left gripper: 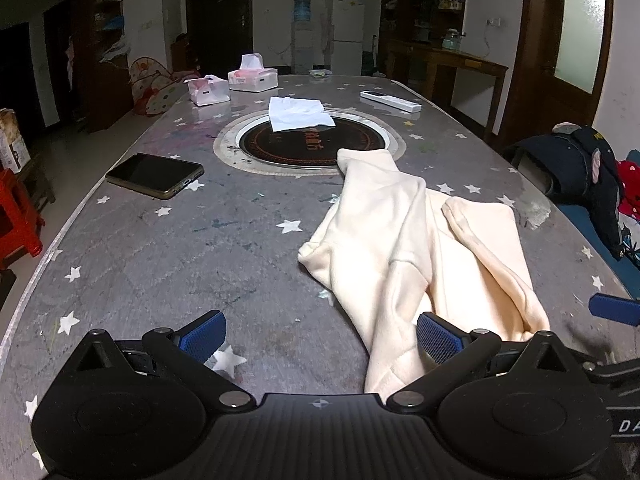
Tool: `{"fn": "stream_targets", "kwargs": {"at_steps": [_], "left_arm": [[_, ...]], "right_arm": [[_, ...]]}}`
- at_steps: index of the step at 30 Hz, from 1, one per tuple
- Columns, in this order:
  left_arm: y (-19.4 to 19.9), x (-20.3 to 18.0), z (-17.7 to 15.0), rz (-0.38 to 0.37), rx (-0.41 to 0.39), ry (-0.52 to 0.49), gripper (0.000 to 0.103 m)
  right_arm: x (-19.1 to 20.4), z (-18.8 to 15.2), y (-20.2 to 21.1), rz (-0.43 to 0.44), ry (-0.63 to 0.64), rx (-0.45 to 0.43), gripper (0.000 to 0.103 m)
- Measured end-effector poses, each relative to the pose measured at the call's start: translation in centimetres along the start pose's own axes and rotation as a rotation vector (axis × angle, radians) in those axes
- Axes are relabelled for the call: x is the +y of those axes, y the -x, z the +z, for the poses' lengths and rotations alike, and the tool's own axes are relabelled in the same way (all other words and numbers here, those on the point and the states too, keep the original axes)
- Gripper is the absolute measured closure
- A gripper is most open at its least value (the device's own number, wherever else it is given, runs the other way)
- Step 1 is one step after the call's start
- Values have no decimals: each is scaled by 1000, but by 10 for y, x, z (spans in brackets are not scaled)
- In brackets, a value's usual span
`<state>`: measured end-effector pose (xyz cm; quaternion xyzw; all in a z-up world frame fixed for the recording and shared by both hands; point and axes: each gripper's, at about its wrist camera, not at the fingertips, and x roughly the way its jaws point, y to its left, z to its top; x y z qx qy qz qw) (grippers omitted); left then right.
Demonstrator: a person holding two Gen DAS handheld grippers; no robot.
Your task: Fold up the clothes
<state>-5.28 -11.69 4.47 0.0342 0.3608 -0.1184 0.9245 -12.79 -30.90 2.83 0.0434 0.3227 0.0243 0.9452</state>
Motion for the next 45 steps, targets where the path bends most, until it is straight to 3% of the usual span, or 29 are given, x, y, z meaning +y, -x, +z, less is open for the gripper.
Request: {"fn": "stream_targets", "kwargs": {"at_steps": [13, 21, 24, 27, 32, 40, 45], "left_arm": [[-7, -7, 14, -52, -16, -17, 1], [-21, -15, 31, -103, -23, -43, 22], [-29, -17, 34, -138, -5, -49, 34], [-35, -19, 36, -188, 13, -58, 51], [-39, -23, 39, -247, 26, -87, 76], [-45, -25, 44, -275, 46, -107, 76], [-48, -24, 45, -297, 46, -121, 91]], "right_arm": [[-7, 4, -7, 9, -23, -5, 0], [-14, 8, -9, 16, -44, -7, 0], [-16, 10, -11, 19, -48, -7, 0], [-17, 11, -14, 26, -53, -3, 1], [-17, 16, -20, 51, -60, -1, 10], [-13, 31, -39, 75, -29, 23, 31], [-14, 35, -51, 94, -23, 60, 48]]}}
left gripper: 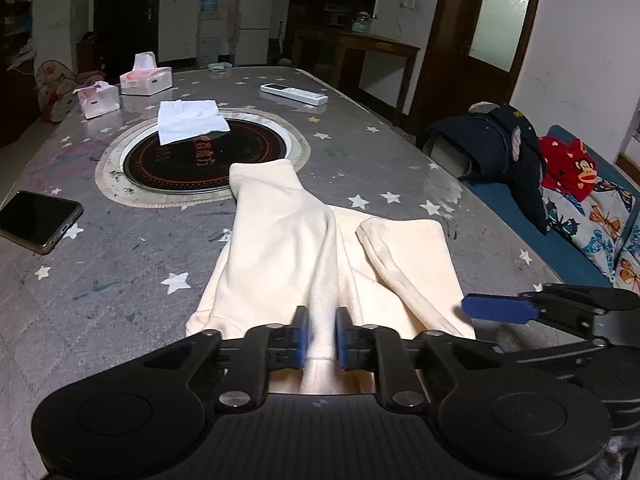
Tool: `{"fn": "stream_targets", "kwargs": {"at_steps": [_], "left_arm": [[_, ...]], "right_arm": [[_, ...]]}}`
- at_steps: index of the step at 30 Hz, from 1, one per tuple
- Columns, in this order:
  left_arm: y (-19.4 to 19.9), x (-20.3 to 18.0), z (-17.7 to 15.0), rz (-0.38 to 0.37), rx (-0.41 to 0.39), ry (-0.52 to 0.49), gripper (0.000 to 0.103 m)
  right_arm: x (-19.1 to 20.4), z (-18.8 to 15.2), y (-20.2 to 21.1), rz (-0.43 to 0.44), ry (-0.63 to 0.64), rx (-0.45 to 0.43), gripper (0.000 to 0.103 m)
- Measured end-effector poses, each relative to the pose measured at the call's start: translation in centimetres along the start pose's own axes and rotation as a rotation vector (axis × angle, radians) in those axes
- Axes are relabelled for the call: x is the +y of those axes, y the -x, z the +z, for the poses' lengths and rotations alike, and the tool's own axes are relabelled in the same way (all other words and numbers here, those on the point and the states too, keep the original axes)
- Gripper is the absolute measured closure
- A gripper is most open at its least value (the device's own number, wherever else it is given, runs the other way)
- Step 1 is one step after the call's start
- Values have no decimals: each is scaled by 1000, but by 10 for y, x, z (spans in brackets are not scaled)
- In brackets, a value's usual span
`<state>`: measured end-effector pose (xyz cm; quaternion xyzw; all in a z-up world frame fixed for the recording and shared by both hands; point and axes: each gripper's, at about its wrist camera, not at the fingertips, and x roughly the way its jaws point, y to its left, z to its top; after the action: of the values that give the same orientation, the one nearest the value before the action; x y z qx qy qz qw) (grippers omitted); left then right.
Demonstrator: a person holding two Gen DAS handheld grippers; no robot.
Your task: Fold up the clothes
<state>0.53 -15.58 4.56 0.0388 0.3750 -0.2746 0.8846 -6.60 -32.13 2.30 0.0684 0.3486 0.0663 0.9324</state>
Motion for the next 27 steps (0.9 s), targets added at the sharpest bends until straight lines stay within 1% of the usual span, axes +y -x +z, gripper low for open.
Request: {"fn": "stream_targets", "kwargs": {"at_steps": [1, 3, 4, 6, 7, 8, 9, 12, 15, 20, 24, 25, 27], "left_arm": [[1, 1, 0, 0, -6, 2, 92], [7, 5, 0, 7, -29, 10, 93], [12, 9, -1, 13, -43, 19, 93], [19, 16, -2, 26, -60, 39, 93], [23, 20, -3, 34, -67, 52, 93], [27, 25, -4, 43, -76, 66, 93], [31, 29, -6, 51, -84, 76, 93], [47, 39, -13, 86, -112, 109, 93], [63, 49, -23, 117, -134, 149, 93], [85, 61, -44, 149, -144, 204, 94], [98, 66, -61, 157, -142, 239, 94], [101, 67, -64, 164, -143, 244, 94], [108, 68, -71, 173, -145, 263, 94]], "right_arm": [[-1, -1, -2, 5, 2, 9, 50], [-3, -2, -4, 11, 3, 22, 60], [-4, -3, -5, 12, 2, 27, 62], [-8, -6, -3, 4, -6, 26, 72], [-9, -7, -2, 1, -10, 26, 75], [-11, -8, 0, -2, -13, 23, 81], [-12, -8, 2, -3, -13, 17, 84], [-15, -10, 7, -33, -9, 1, 88], [-18, -11, 7, -57, -12, 10, 88], [-7, 0, 16, -64, 24, -47, 83], [8, 12, 10, -22, 76, -56, 66], [12, 14, 6, -8, 87, -50, 64], [20, 19, -6, 22, 111, -36, 63]]}}
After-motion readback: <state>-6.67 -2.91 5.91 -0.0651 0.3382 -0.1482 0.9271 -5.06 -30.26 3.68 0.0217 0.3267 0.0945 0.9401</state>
